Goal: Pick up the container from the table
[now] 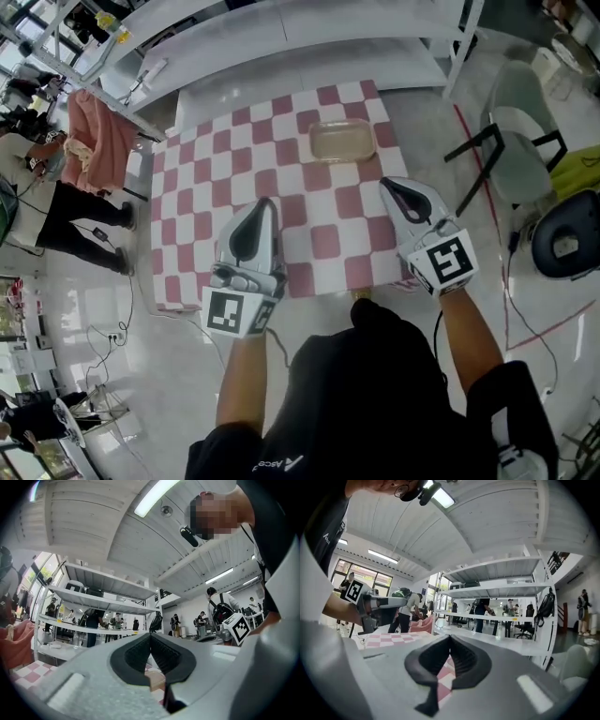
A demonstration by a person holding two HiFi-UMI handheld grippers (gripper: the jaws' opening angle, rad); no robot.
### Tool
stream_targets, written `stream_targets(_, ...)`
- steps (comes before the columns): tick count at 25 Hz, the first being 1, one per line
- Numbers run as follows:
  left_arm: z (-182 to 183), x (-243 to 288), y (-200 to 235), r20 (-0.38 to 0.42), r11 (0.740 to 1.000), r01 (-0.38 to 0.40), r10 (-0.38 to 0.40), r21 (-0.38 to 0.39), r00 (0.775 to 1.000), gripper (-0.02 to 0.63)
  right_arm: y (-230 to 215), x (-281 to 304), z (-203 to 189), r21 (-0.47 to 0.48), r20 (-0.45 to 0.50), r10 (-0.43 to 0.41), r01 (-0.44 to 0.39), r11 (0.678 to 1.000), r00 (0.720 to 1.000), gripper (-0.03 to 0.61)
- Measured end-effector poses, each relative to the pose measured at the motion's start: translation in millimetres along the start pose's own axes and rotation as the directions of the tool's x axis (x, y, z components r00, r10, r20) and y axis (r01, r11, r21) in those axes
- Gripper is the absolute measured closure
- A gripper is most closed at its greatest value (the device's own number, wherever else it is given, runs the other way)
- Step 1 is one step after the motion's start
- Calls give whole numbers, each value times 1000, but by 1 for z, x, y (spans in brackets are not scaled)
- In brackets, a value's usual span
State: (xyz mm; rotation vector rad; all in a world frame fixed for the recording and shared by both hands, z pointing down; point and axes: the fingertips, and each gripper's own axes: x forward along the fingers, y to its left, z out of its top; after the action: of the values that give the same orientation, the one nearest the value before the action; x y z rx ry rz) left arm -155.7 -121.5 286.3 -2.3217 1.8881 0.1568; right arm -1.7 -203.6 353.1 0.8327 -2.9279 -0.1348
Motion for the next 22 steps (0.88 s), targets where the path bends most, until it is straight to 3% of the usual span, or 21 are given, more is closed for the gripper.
stream_targets(5, -20, 46, 27, -4, 1000, -27, 26, -12, 1000, 603, -51, 47, -31, 51, -83, -26, 30, 998, 996, 575)
stream_targets(15, -58, 117, 76, -14, 998, 21, -22, -58, 1000, 603, -107, 110, -79, 179, -246, -86, 133, 975, 965, 575)
stream_targets(22, -90, 149, 85, -54, 991, 85, -91, -99, 994, 603, -130, 140, -133, 326, -372, -60, 191, 926, 926, 490)
